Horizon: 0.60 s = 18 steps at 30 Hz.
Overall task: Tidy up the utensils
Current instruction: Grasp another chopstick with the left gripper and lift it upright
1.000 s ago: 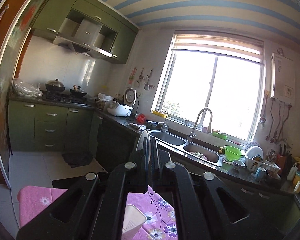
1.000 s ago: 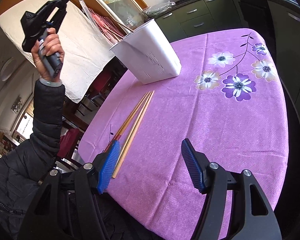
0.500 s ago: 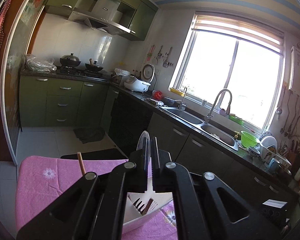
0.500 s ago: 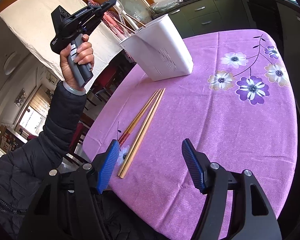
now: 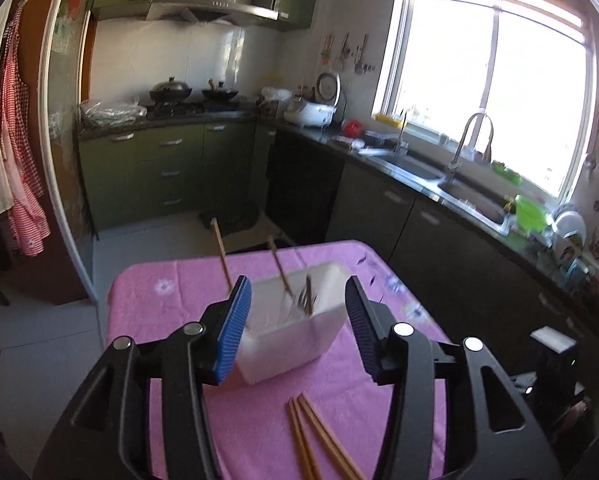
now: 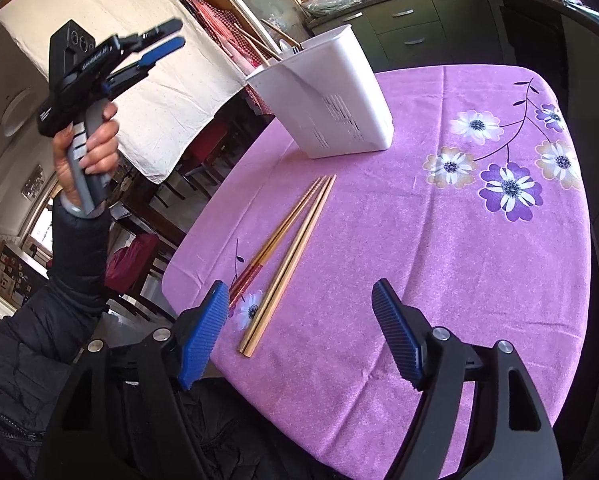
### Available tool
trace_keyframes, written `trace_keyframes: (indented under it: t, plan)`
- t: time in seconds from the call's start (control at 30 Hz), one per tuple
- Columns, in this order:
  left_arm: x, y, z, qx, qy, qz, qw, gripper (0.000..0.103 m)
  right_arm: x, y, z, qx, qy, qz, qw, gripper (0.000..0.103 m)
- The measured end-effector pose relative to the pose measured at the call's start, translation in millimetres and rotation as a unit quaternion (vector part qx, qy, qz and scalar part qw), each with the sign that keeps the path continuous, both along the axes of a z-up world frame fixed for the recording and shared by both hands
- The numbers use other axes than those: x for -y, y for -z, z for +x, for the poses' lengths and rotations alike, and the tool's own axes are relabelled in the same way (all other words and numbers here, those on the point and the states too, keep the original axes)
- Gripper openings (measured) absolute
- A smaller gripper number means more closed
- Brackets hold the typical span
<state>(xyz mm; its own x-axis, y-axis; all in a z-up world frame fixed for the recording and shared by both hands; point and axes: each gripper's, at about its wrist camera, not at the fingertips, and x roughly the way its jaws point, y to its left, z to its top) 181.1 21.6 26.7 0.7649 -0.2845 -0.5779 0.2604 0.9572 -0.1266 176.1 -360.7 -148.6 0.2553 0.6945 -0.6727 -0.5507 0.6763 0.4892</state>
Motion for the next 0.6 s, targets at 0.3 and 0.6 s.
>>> trace_keyframes:
  t: [0.3,0.6]
  plan:
    - [22,156,7,-0.28,-0.005,0.119,0.9528,0.009,-15,5,11,0.011,0.003,-0.083,0.996,0.074]
    - [45,192,13,-0.325,0.007,0.12,0.9379,0.009,-34,16,7,0.001,-0.029,-0.097,0.995,0.074]
